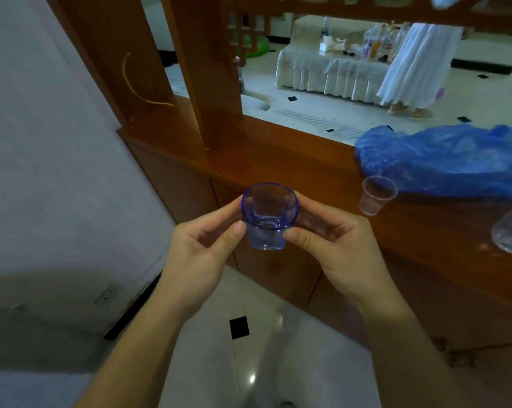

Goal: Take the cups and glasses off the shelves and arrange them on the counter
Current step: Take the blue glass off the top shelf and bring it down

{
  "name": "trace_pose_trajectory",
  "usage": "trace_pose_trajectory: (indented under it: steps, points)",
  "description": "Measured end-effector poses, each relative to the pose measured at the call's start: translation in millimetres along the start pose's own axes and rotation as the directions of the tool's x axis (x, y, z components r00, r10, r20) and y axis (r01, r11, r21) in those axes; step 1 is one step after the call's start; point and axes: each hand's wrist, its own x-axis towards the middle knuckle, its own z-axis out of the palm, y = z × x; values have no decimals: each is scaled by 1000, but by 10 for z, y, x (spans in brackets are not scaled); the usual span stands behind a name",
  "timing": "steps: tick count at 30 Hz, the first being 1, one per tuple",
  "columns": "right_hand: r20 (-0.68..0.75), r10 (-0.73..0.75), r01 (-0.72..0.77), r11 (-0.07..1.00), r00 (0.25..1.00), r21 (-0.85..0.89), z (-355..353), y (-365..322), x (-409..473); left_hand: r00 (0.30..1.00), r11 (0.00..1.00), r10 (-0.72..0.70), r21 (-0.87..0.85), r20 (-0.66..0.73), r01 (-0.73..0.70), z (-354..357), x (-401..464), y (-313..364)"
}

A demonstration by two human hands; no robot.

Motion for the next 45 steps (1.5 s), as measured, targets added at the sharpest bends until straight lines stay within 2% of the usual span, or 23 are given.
trace_pose_trajectory:
  steps: [7, 15, 18, 23, 30, 33, 39, 43, 45]
  points:
    - [-41, 5, -5, 1000, 999, -20, 228, 240, 523, 998, 997, -38, -66, 54, 41, -354, 623, -268]
    - [-233, -23, 2, 996, 972, -88, 678, 433, 1091, 992, 991, -39, -125, 116, 54, -750, 1552, -517]
    - [-266, -25, -14, 989, 964, -146, 881, 511, 1314, 989, 990, -10, -138, 145, 31, -881, 1855, -568]
    - [-328, -18, -44, 982, 945, -182, 1143, 627, 1589, 983, 971, -44, -224, 176, 84, -1026, 2217, -689]
    - [-366, 87, -161, 971, 926, -176, 1196, 864, 1955, 965, 988, -97, -91, 245, 122, -1104, 2660, -930]
    - [-340, 145, -207, 966, 929, -155, 1138, 992, 2118, 959, 993, -108, -20, 264, 118, -1097, 2828, -1014]
    - [-325, 156, -210, 968, 933, -140, 1084, 1111, 2546, 954, 985, -167, 13, 250, 169, -1036, 3241, -1227]
    - [-380, 225, -278, 957, 897, -88, 977, 1190, 2842, 934, 983, -182, 49, 306, 175, -927, 3464, -1230]
    - [-382, 233, -282, 956, 894, -78, 930, 1252, 2984, 933, 975, -221, 49, 283, 216, -847, 3586, -1251]
